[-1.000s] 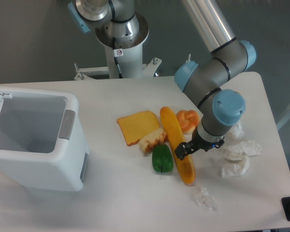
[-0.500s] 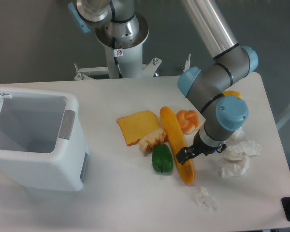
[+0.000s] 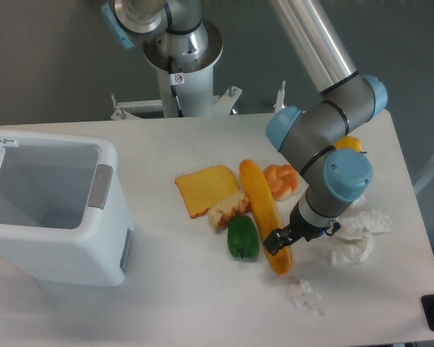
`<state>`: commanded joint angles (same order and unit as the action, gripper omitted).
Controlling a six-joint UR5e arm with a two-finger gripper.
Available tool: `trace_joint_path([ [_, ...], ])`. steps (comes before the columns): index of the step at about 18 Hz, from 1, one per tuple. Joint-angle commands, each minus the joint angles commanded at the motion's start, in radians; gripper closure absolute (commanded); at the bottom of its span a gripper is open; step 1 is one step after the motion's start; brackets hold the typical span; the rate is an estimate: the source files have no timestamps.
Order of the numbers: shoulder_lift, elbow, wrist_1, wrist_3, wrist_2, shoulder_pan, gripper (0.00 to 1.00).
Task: Pick up the long bread
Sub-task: 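Lower the gripper onto the bread's tip and close on it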
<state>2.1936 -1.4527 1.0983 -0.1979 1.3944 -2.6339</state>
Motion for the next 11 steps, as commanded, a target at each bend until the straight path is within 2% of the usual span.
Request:
trace_joint_path([
  [11, 0.023, -0.002, 0.000, 0.015, -0.002, 0.011, 0.18],
])
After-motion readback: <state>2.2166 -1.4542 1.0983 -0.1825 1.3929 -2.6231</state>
